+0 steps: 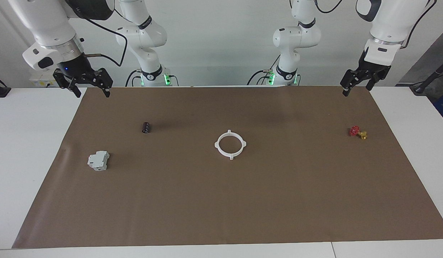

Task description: Assemble drain pipe with both arms

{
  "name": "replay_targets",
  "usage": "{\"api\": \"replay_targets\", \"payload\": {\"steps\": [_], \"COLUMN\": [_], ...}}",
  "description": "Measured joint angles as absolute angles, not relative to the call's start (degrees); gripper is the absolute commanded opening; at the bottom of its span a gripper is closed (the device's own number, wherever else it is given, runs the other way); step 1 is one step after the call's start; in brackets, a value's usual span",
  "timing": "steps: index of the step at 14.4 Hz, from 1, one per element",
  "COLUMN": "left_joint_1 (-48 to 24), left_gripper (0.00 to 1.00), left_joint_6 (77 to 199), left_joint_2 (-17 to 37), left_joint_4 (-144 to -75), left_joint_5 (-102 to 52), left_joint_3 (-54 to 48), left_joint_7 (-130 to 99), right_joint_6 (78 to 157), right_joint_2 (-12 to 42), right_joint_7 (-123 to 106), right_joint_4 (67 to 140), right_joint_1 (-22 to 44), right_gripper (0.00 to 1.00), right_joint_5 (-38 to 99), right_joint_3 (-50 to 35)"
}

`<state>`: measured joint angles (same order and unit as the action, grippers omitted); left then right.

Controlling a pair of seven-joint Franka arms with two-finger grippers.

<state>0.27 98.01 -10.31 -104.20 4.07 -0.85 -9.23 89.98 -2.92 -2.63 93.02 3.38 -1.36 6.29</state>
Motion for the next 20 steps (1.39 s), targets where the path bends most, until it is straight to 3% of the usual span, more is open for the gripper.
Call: {"api": "replay_targets", "payload": {"steps": [20], "left_joint_1": [-0.96], "left_gripper": [1.0], "left_joint_6": [94.02], "left_joint_2": [-8.93], "left_joint_4": [-100.41], "left_joint_5": [1.77], "left_joint_3": [-0.96], "left_joint_7": [-4.38], "right_joint_6": [89.98], "right_joint_2": [-2.92], "right_joint_7": [-2.63], "right_joint_4": [93.02], "right_joint_1": [3.38], "right_gripper": [1.0], "right_joint_5": [-1.36], "right_joint_3": [6.29]}}
